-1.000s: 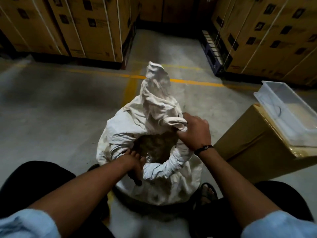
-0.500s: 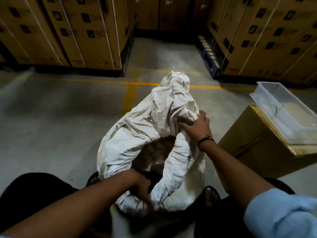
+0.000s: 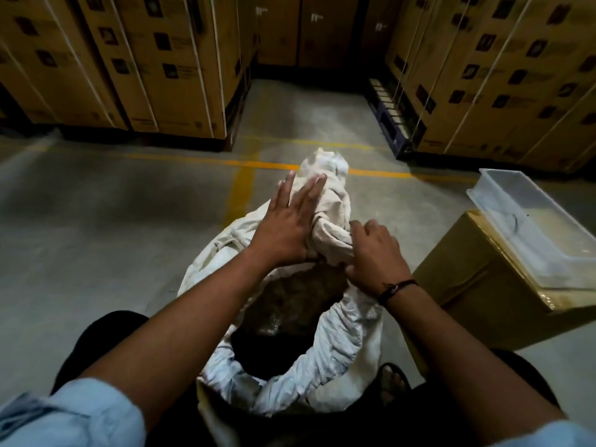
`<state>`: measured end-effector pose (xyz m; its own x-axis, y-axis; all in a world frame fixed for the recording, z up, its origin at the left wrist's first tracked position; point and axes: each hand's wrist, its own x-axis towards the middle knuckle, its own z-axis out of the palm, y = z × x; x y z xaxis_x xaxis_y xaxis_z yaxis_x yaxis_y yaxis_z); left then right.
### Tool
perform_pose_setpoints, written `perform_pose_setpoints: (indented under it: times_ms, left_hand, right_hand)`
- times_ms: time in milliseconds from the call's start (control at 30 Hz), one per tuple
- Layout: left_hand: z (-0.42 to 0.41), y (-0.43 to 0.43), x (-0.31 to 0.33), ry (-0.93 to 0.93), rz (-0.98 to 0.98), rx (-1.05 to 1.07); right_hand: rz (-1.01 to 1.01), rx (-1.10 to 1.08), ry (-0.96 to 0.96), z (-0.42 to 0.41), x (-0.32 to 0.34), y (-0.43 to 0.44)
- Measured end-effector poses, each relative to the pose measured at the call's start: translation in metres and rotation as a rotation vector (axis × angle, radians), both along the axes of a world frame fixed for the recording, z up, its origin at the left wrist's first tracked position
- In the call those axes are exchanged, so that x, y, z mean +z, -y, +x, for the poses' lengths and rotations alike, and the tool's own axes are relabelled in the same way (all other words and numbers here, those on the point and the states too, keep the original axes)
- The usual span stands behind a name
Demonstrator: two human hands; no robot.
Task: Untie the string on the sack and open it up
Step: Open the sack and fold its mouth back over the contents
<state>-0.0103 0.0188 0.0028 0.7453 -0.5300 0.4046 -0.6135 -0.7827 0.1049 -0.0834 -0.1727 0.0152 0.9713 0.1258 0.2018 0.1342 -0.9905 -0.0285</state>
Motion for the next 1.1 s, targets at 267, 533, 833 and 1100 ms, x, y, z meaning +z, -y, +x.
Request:
perform_pose_setpoints:
  times_ms: [267,533,833,1100]
  left_hand:
    - [-0.002,0.007,-0.015,-0.251,0.064,-0.067]
    - [-0.007,0.004,-0.006,-0.178,-0.048,-0.134]
    - [-0.008,-0.006,0.016,-0.449,0.166,-0.126]
    - [0.01,0.031,0.066,-1.139,-0.335,-0.264]
  right_hand:
    - [-0.237,-0.143,-0.142,0.004,0.009,0.016]
    - [0.442,0.035,-0.236,0.013,0.008,0.003]
    - [0.849,0.058,-0.564,0.015,0.023,0.07]
    - [0.246,0.271,0.059,-0.01,0.015,0.021]
